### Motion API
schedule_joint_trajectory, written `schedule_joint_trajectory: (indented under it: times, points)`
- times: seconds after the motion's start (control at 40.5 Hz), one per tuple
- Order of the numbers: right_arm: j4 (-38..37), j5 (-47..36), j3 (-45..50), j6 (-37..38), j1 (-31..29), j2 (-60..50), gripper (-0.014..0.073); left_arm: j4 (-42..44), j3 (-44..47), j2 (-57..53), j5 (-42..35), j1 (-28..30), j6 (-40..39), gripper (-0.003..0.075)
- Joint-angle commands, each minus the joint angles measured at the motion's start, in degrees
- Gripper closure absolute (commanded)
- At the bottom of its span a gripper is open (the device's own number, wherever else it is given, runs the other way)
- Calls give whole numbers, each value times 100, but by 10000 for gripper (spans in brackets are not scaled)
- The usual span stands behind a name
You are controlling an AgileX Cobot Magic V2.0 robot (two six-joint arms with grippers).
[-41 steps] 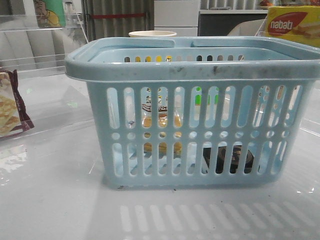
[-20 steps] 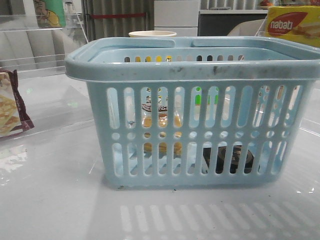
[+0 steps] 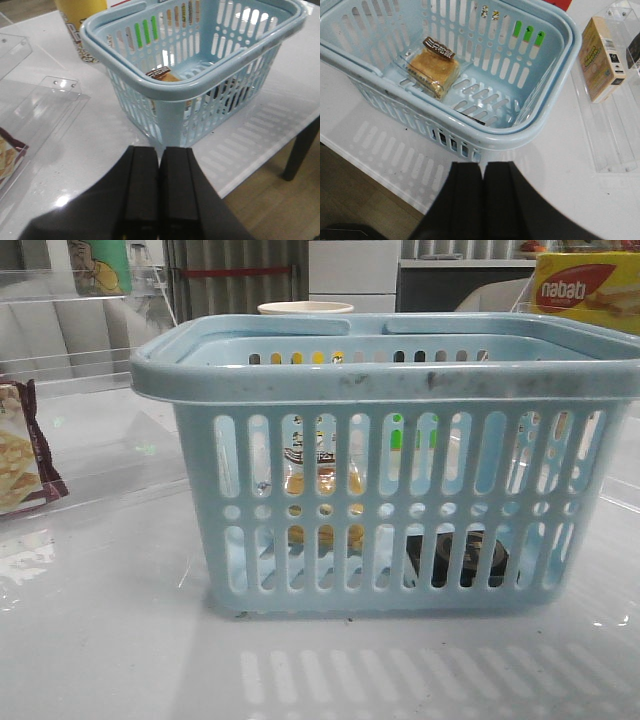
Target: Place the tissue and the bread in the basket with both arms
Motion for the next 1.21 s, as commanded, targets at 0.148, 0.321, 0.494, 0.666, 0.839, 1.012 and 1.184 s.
schedule_joint_trajectory:
  times: [0.148, 0.321, 0.494, 0.666, 0.839, 1.012, 1.184]
  points:
    - [40, -348, -134, -39, 4, -5, 537, 2, 925, -931, -2018, 1485, -62, 629]
    - [40, -348, -134, -39, 4, -5, 537, 2, 2332, -1846, -3595, 2761, -62, 629]
    - [40, -348, -134, -39, 4, -5, 537, 2, 3125, -2588, -3877, 3414, -62, 629]
    - [40, -312, -134, -39, 4, -5, 537, 2, 3432, -2576, -3937, 3575, -62, 629]
    - [40, -318, -134, -39, 4, -5, 537, 2, 3432, -2576, -3929, 3493, -62, 629]
    - [40, -318, -134, -39, 4, -5, 537, 2, 3432, -2566, -3929, 3402, -62, 629]
    - [40, -318, -134, -39, 4, -5, 537, 2, 3432, -2566, -3929, 3402, -62, 629]
